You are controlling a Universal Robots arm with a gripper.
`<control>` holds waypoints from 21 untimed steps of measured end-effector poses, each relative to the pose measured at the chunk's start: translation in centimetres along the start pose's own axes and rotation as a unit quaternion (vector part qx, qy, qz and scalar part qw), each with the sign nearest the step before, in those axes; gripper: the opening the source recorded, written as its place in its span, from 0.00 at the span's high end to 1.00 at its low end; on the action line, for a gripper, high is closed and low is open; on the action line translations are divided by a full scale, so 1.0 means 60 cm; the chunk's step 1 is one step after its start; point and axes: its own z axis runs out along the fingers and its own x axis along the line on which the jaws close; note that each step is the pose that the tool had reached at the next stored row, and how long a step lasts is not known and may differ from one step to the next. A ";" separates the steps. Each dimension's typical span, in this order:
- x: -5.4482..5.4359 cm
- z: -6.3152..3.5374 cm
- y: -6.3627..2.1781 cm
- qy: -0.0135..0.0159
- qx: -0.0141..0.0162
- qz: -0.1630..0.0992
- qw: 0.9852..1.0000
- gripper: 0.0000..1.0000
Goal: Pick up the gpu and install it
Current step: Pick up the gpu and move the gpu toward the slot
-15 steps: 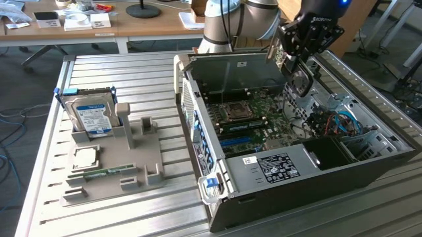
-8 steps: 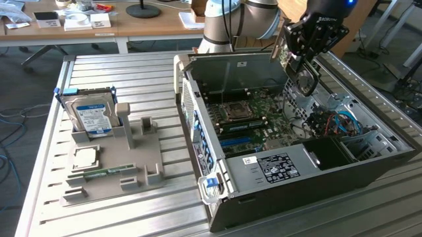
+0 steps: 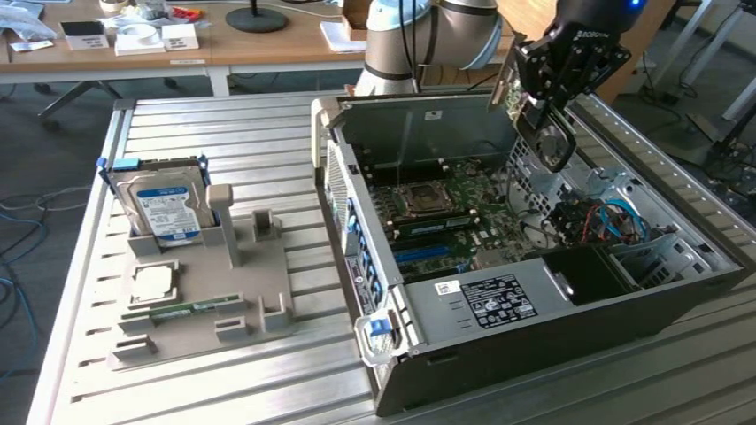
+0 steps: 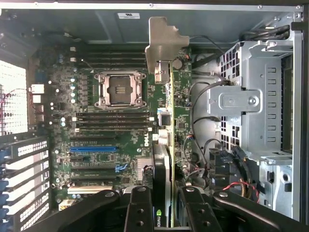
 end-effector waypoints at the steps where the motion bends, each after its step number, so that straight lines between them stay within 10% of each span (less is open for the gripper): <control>1: -0.003 0.000 0.000 0.000 0.000 0.000 1.000 0.73; 21: -0.015 0.000 0.001 0.000 0.000 0.000 1.000 0.73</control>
